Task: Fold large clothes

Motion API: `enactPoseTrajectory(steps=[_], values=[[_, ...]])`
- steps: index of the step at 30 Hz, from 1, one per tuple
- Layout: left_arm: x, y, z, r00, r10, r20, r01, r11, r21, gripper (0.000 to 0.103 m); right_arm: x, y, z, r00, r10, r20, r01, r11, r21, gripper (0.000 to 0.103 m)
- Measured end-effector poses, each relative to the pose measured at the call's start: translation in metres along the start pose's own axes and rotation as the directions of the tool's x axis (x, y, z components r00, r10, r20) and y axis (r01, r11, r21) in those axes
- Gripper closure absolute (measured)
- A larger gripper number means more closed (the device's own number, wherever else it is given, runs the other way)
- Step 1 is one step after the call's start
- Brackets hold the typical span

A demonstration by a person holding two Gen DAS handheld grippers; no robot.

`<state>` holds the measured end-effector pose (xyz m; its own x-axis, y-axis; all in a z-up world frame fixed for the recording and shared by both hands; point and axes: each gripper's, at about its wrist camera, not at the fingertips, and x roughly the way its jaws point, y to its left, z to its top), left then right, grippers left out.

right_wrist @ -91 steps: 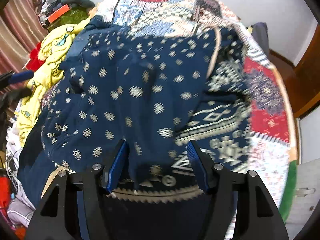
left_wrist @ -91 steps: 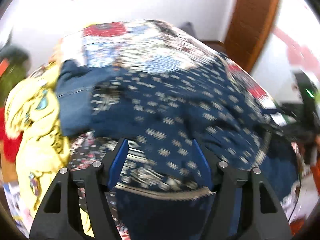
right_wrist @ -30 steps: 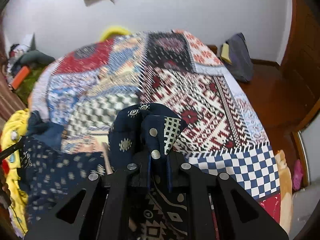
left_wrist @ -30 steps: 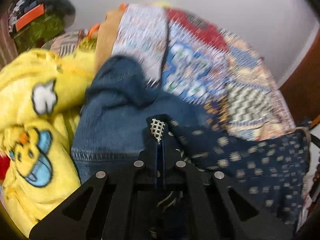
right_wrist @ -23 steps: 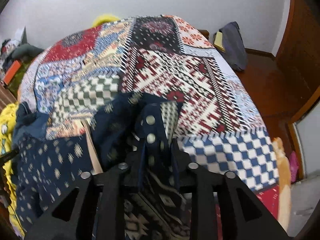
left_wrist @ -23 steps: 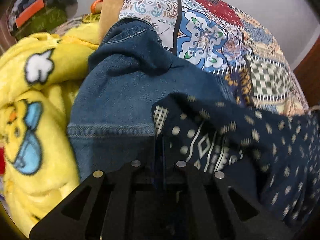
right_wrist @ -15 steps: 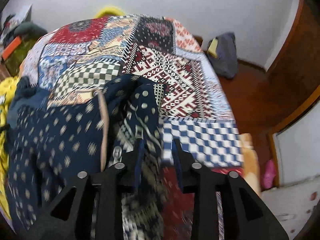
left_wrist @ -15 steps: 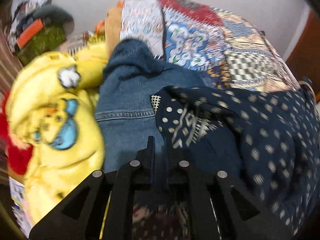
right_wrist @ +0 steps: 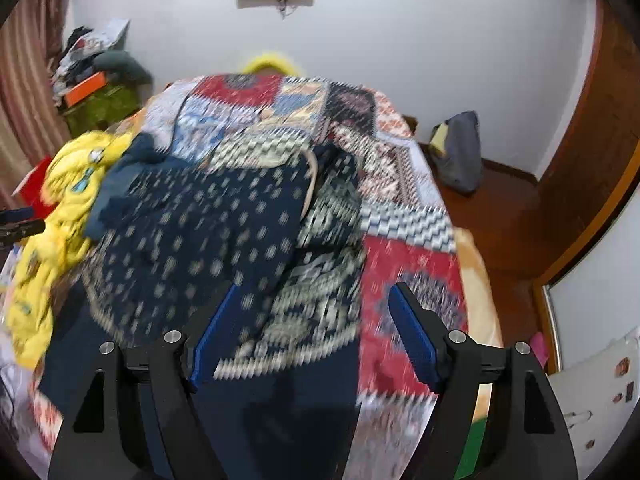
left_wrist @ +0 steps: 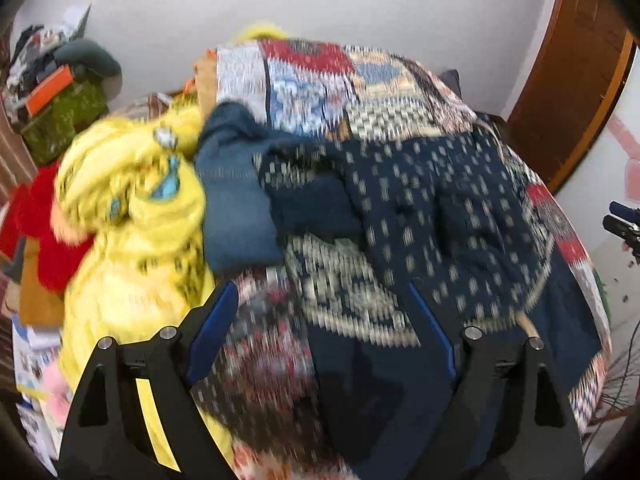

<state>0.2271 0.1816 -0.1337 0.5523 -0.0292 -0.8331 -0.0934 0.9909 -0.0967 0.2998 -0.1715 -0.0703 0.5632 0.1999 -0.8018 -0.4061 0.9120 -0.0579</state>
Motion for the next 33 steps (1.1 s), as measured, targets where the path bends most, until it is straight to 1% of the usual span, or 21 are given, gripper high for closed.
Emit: enactPoseTrajectory(steps=[3,7,10,12,14,16,17,18,20,22,23,24,25,26,27,28,29,30,31,33], values=[[0.0,0.004,-0.034,0.998,-0.041,-0.054,0.039,0.999,-0.038,0.019,0.003,0.002,-0.02,0.999,-0.014,-0.032,0.014,1.0,-0.001,0.029],[0.014,0.011,-0.074,0.987,-0.088,-0.132,0.075,0.992,-0.096,0.019,0.012,0.001,-0.057,0.995,0.016,-0.098,-0.011,0.999,0.052,0.029],[0.026,0.012,-0.1,0.974,-0.129,-0.188,0.105,0.985,-0.135,0.019,0.02,0.0,-0.081,0.989,0.029,-0.146,-0.017,0.997,0.082,0.029],[0.033,0.009,-0.113,0.96,-0.17,-0.223,0.137,0.979,-0.154,0.025,0.026,-0.001,-0.098,0.982,0.036,-0.186,-0.018,0.995,0.098,0.029],[0.035,0.003,-0.121,0.951,-0.202,-0.236,0.169,0.974,-0.154,0.027,0.031,-0.003,-0.111,0.976,0.042,-0.215,-0.016,0.992,0.121,0.029],[0.039,-0.001,-0.127,0.933,-0.26,-0.247,0.222,0.96,-0.172,0.027,0.033,-0.006,-0.122,0.972,0.071,-0.226,-0.035,0.986,0.16,0.029],[0.044,-0.004,-0.131,0.915,-0.303,-0.267,0.259,0.948,-0.186,0.027,0.036,-0.008,-0.125,0.969,0.087,-0.231,-0.046,0.983,0.178,0.029],[0.05,-0.007,-0.135,0.901,-0.326,-0.285,0.277,0.94,-0.198,0.032,0.038,-0.011,-0.128,0.967,0.11,-0.23,-0.061,0.976,0.21,0.029],[0.058,-0.01,-0.141,0.887,-0.353,-0.298,0.292,0.928,-0.231,0.034,0.038,-0.018,-0.134,0.966,0.156,-0.207,-0.094,0.956,0.279,0.029],[0.062,-0.006,-0.141,0.873,-0.402,-0.274,0.324,0.901,-0.288,0.045,0.038,-0.022,-0.137,0.964,0.189,-0.188,-0.122,0.94,0.319,0.027],[0.063,-0.005,-0.141,0.861,-0.436,-0.26,0.351,0.881,-0.316,0.057,0.039,-0.023,-0.137,0.963,0.205,-0.175,-0.14,0.934,0.328,0.027],[0.063,-0.005,-0.14,0.861,-0.446,-0.245,0.36,0.874,-0.328,0.066,0.039,-0.023,-0.138,0.962,0.216,-0.165,-0.153,0.932,0.329,0.027],[0.063,-0.006,-0.138,0.865,-0.439,-0.241,0.357,0.878,-0.319,0.069,0.039,-0.022,-0.139,0.961,0.234,-0.15,-0.175,0.929,0.327,0.03],[0.061,-0.01,-0.136,0.873,-0.425,-0.241,0.351,0.888,-0.296,0.077,0.04,-0.021,-0.139,0.959,0.245,-0.145,-0.188,0.928,0.323,0.031],[0.06,-0.016,-0.134,0.882,-0.405,-0.241,0.341,0.901,-0.268,0.084,0.04,-0.018,-0.138,0.957,0.254,-0.142,-0.199,0.928,0.316,0.039],[0.057,-0.017,-0.129,0.89,-0.387,-0.24,0.33,0.912,-0.244,0.087,0.04,-0.014,-0.136,0.953,0.269,-0.14,-0.217,0.928,0.303,0.053],[0.055,-0.023,-0.125,0.901,-0.364,-0.236,0.317,0.923,-0.217,0.09,0.041,-0.012,-0.134,0.95,0.277,-0.141,-0.226,0.927,0.298,0.059],[0.051,-0.03,-0.12,0.917,-0.329,-0.225,0.294,0.939,-0.176,0.092,0.041,-0.01,-0.132,0.949,0.281,-0.141,-0.23,0.927,0.295,0.067],[0.047,-0.034,-0.117,0.929,-0.305,-0.209,0.278,0.949,-0.146,0.092,0.041,-0.009,-0.129,0.949,0.283,-0.138,-0.233,0.927,0.295,0.079],[0.033,-0.043,-0.105,0.948,-0.274,-0.159,0.261,0.96,-0.097,0.093,0.039,-0.011,-0.124,0.948,0.295,-0.122,-0.248,0.921,0.299,0.092]])
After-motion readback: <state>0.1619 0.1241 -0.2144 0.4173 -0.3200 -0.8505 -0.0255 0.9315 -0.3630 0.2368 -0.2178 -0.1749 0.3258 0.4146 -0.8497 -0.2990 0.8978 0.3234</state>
